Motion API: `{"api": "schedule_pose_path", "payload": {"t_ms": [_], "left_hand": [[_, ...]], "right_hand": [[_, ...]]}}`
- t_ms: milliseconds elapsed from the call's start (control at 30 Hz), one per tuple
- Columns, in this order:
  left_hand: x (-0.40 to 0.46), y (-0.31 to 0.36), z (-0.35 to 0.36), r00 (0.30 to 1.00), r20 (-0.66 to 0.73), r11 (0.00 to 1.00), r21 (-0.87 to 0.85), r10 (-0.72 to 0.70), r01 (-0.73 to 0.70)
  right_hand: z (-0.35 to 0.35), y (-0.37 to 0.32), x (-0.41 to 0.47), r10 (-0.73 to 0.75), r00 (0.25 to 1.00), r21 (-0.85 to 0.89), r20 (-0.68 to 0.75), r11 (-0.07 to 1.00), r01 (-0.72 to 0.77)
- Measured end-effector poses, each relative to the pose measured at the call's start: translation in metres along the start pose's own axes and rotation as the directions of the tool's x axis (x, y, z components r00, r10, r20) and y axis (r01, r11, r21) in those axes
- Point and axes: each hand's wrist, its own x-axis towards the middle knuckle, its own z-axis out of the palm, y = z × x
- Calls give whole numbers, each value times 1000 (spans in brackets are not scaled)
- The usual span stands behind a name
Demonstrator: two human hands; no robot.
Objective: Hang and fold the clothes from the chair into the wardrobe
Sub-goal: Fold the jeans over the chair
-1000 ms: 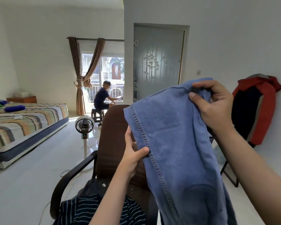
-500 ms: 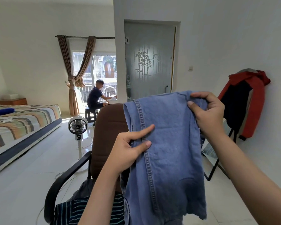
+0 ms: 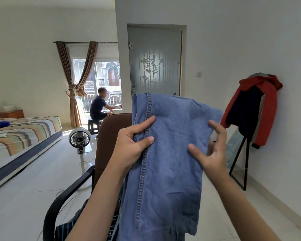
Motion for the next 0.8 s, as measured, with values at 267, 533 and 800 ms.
{"api": "schedule_pose_path", "payload": {"t_ms": [267, 533, 800], "left_hand": [[20, 20, -14, 999, 8, 999, 28, 46, -46], [40, 22, -34, 998, -32, 996, -75, -53, 51], [50, 19, -37, 988, -85, 987, -109, -127, 117]], "right_hand": [[28, 20, -68, 44, 978, -12, 204, 999, -42], [39, 2, -55, -108, 978, -120, 181, 984, 131], [36, -11, -37, -20, 974, -56, 225, 998, 34]]}}
